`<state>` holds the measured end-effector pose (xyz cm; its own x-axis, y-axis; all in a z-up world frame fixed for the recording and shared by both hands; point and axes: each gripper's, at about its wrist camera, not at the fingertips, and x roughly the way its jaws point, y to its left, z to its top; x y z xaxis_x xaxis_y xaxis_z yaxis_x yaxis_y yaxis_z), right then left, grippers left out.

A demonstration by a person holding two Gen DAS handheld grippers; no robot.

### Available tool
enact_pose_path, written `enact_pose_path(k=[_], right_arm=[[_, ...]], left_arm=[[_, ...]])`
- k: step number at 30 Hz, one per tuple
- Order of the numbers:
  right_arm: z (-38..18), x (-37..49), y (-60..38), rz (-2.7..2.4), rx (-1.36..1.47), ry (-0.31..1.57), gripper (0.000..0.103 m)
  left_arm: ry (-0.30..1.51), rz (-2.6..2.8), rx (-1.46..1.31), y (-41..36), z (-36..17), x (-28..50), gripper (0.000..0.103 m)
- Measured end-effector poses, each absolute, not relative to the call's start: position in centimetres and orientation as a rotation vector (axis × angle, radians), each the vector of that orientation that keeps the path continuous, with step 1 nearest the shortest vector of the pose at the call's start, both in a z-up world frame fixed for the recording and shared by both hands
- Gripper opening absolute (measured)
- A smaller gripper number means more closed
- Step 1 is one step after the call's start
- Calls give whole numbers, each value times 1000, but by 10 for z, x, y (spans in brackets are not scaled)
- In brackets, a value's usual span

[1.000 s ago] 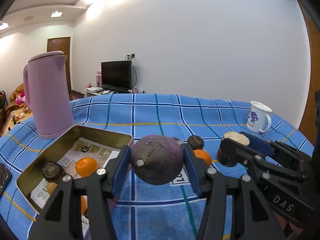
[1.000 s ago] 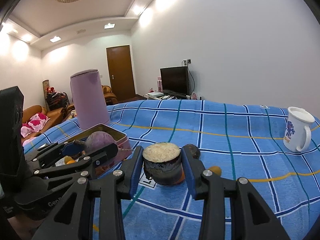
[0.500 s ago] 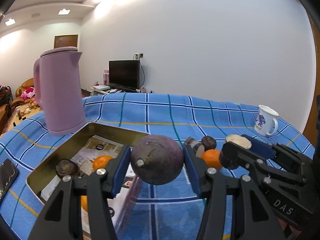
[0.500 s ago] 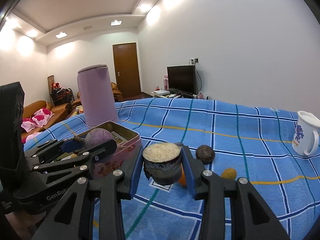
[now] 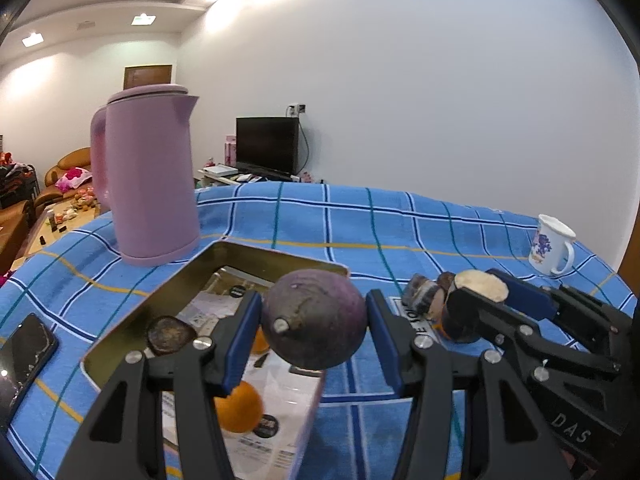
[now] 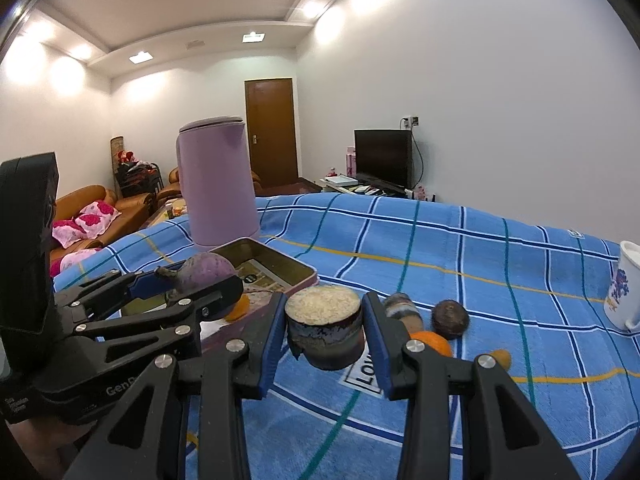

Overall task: Organize fruits
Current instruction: 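Lift and carry the purple fruit and round cake over the pink tin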

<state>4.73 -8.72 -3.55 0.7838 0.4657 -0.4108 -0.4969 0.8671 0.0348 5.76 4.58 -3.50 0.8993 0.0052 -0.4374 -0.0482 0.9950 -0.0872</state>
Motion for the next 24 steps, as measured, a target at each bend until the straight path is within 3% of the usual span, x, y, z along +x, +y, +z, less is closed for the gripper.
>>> enact_pose_path(k=[24], right_arm=[[-25,52,-43,618,-91,421,40]], left_arm=[[466,129,-126,95,-34,56,56]])
